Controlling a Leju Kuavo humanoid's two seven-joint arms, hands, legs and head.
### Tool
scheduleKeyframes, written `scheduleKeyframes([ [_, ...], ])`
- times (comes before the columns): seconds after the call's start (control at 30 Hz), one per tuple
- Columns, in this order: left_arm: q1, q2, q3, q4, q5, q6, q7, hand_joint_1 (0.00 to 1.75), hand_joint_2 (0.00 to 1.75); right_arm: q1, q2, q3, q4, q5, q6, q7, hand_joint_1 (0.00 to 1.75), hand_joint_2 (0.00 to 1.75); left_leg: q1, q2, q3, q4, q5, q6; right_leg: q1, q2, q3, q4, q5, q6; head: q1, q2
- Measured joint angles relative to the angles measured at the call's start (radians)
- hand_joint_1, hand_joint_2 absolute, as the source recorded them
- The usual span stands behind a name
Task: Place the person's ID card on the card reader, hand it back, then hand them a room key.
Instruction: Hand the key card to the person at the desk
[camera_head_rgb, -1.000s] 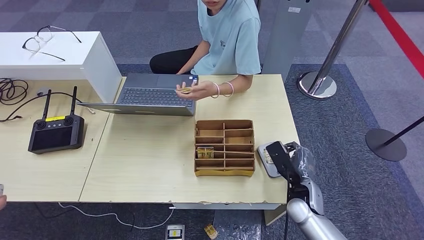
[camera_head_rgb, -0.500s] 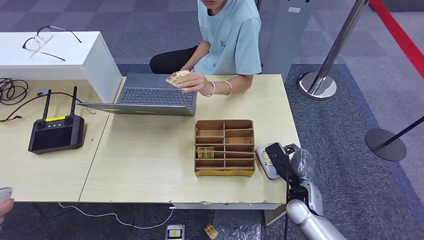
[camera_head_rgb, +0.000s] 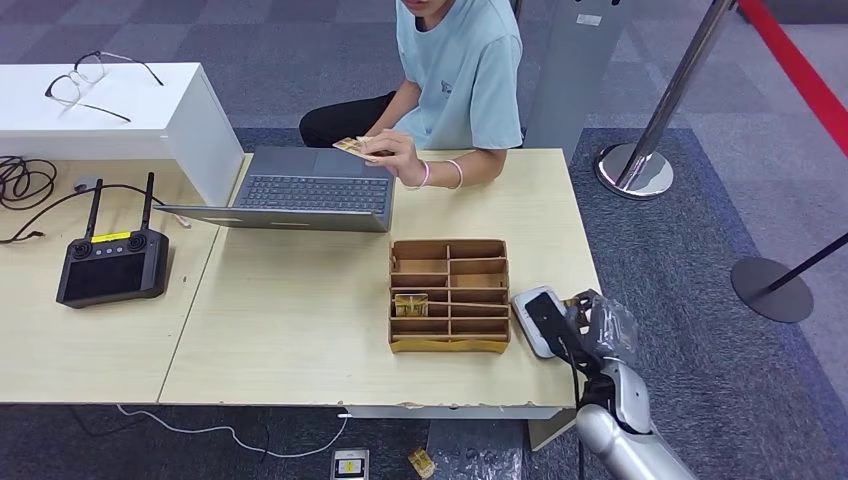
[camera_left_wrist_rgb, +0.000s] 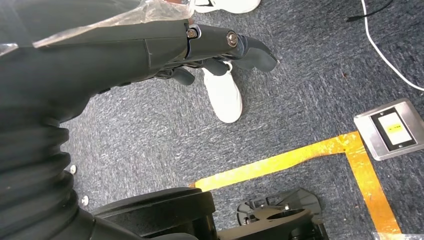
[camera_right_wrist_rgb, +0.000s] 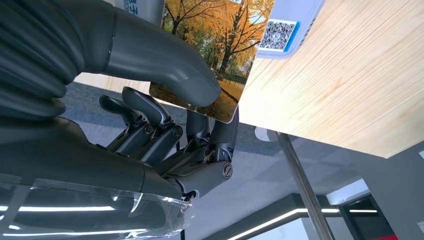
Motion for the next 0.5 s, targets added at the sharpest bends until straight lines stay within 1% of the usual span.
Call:
scheduleKeyframes([
  [0.5, 0.000, 0.000, -0.002, 0.000, -0.002, 0.000, -0.004, 0.00, 1.75, -0.007, -0.016, 0.006, -0.017, 0.026, 0.000, 0.005, 1.75, 1.75, 0.000, 0.000, 0.000, 0.000, 0.000, 0.000, 0.000, 0.000, 0.000, 0.000, 0.000, 0.000, 0.000, 0.000],
])
